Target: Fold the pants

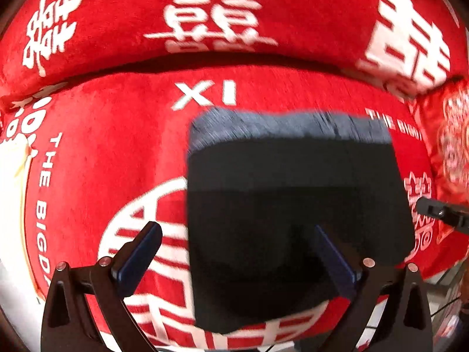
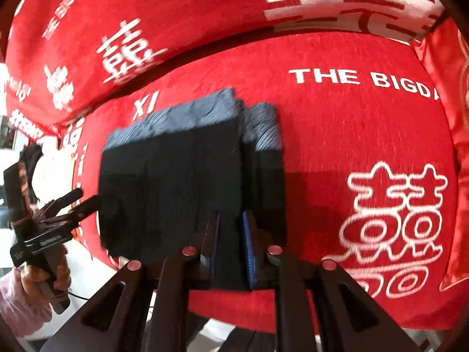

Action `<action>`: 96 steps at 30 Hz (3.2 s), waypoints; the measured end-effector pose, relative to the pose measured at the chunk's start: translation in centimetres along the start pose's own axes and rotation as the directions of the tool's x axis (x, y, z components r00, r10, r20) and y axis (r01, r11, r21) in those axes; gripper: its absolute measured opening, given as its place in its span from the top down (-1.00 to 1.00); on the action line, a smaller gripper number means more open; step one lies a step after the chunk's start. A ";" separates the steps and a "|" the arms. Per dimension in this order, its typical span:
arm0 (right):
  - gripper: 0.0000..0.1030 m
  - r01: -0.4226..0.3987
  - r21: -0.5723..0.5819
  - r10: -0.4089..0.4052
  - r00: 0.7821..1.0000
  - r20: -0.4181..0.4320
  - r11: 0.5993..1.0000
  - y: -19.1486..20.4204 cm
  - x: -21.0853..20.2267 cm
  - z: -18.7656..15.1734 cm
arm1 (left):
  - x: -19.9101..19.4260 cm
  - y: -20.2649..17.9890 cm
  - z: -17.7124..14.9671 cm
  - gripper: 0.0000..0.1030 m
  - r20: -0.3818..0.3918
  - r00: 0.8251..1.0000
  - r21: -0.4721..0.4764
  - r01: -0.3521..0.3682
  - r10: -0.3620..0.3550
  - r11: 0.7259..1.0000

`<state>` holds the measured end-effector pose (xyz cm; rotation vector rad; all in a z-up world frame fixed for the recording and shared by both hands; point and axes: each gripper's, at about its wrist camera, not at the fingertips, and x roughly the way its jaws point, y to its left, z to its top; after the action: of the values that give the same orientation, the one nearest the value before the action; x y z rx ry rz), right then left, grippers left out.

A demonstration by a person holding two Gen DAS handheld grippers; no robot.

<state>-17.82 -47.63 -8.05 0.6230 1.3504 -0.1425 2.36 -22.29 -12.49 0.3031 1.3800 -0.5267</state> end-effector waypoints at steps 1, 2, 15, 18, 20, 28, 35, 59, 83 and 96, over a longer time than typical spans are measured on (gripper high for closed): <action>0.66 -0.002 -0.007 0.002 1.000 -0.007 1.000 0.3 0.0 -0.4 | 0.3 -0.4 -0.3 -1.00 -0.014 1.000 0.007 -0.005 0.005 1.000; 0.66 -0.005 -0.014 0.004 1.000 -0.019 1.000 0.6 0.0 -0.8 | 1.0 -0.8 -0.7 -1.00 -0.038 0.999 0.008 -0.018 0.018 1.000; 0.67 0.037 -0.111 -0.045 0.996 -0.076 0.993 0.9 3.8 -2.4 | 3.9 -2.0 -1.3 -1.00 -0.086 0.992 -0.040 -0.091 0.087 0.995; 0.67 0.022 -0.113 -0.032 0.996 -0.089 0.993 0.8 4.0 -2.1 | 4.0 -1.9 -1.1 -1.00 -0.097 0.991 -0.058 -0.095 0.089 0.994; 0.67 0.010 -0.108 -0.021 0.995 -0.098 0.994 0.6 4.2 -2.0 | 4.0 -1.8 -1.0 -1.00 -0.103 0.991 -0.074 -0.093 0.086 0.993; 0.67 -0.032 -0.178 0.017 0.996 -0.086 0.984 0.0 4.1 -2.3 | 3.9 -2.1 -1.3 -1.00 -0.065 0.990 -0.124 -0.134 0.127 0.983; 0.67 -0.060 -0.100 0.055 0.997 -0.050 0.993 -1.0 3.4 -2.8 | 3.1 -2.1 -1.8 -1.00 -0.044 0.991 -0.122 -0.130 0.125 0.984; -0.66 0.220 0.144 -0.213 0.975 -0.067 0.965 -1.0 -1.1 -7.4 | -2.0 -2.6 -5.7 -1.00 -0.121 0.991 0.011 -0.058 0.059 0.998; -0.66 0.246 0.047 -0.243 0.969 -0.050 0.968 7.9 -7.7 -6.6 | -11.8 -1.4 -6.0 -1.00 -0.088 0.989 -0.005 -0.121 0.120 0.993; -0.66 0.306 -0.035 -0.306 0.952 -0.008 0.951 11.5 -9.0 -5.2 | -13.6 -1.1 -4.8 -1.00 -0.055 0.985 -0.004 -0.163 0.163 0.987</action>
<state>-19.33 -37.78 3.78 0.3832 1.4538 -0.3668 -3.62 -18.43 0.04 0.4226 1.3959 -0.3792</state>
